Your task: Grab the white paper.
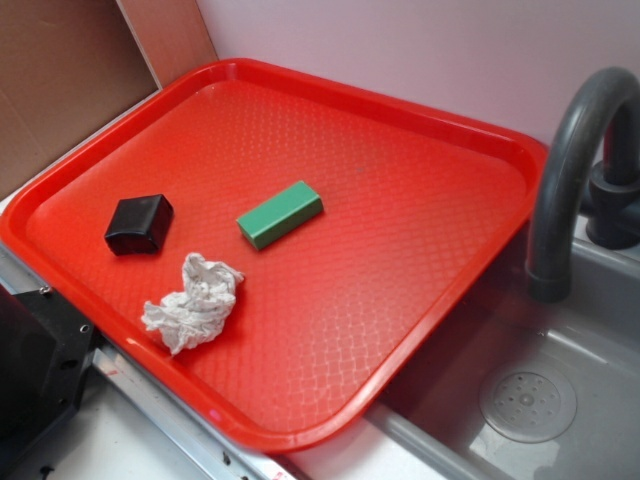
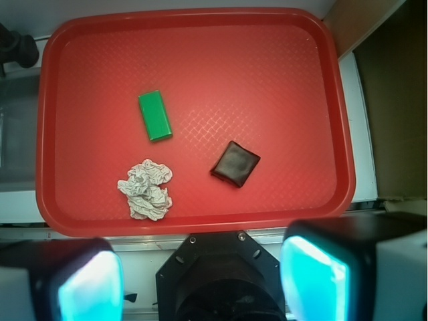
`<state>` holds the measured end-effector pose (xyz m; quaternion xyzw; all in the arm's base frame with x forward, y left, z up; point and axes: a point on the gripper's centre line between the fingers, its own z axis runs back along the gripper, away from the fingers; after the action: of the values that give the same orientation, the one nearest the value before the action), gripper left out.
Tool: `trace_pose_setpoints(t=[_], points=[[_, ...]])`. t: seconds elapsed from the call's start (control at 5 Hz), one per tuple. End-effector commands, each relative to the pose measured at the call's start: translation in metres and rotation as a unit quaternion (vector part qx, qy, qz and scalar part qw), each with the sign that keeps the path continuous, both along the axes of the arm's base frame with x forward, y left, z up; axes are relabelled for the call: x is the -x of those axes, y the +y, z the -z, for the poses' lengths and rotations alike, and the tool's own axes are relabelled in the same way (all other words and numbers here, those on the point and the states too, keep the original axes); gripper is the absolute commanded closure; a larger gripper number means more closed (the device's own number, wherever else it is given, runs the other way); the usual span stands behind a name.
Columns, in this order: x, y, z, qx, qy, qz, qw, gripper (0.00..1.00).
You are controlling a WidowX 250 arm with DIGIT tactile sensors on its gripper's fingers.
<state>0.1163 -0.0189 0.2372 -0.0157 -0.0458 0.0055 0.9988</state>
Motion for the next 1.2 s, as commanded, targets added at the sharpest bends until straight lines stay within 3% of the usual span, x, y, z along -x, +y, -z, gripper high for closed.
trace_pose_setpoints(t=[0.0, 0.2, 0.6, 0.8, 1.0], points=[[0.0, 0.0, 0.0, 0.0, 0.0, 0.0, 1.0, 0.0], [-0.013, -0.016, 0.019, 0.066, -0.018, -0.03, 0.997, 0.0], [-0.022, -0.042, 0.048, 0.013, -0.028, -0.066, 0.997, 0.0], [-0.021, -0.051, 0.073, 0.02, -0.005, -0.044, 0.999, 0.0], [-0.021, -0.057, 0.097, -0.003, 0.002, -0.034, 0.999, 0.0]])
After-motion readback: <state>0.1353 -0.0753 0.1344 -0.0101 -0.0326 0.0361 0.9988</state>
